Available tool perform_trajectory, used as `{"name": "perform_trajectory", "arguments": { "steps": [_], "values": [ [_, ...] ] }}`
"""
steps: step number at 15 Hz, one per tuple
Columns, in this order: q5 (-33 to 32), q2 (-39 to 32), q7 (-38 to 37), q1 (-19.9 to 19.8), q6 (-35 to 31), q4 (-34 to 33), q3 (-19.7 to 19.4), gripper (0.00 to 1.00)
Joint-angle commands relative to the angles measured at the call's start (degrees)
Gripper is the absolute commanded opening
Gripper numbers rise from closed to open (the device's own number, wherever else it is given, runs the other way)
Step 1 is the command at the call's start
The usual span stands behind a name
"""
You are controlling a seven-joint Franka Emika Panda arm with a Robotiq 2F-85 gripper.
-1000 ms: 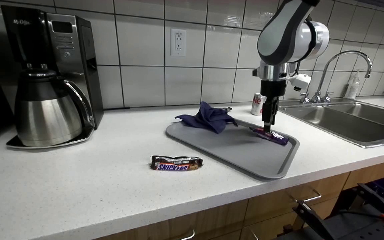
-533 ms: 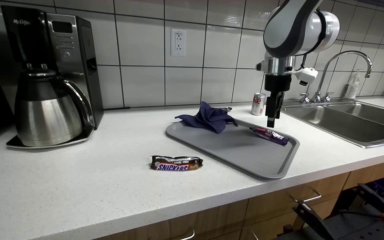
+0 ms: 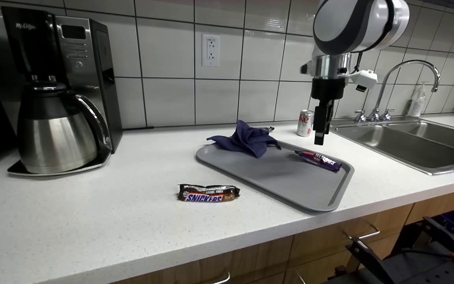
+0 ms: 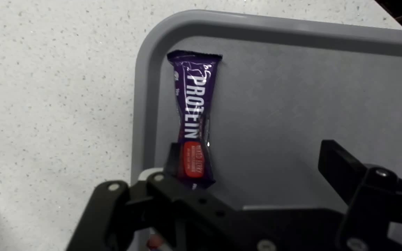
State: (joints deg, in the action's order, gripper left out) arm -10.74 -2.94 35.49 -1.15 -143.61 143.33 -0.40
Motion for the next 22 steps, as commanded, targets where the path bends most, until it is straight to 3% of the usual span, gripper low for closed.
{"name": "perform_trajectory", "arguments": {
  "steps": [1,22],
  "values": [
    [-0.05,4.38,-1.73,1.9,0.59,3.45,1.87,1.0],
    [6.99,6.58,2.79,14.31,-1.86,8.39,10.94,1.0]
  ]
}}
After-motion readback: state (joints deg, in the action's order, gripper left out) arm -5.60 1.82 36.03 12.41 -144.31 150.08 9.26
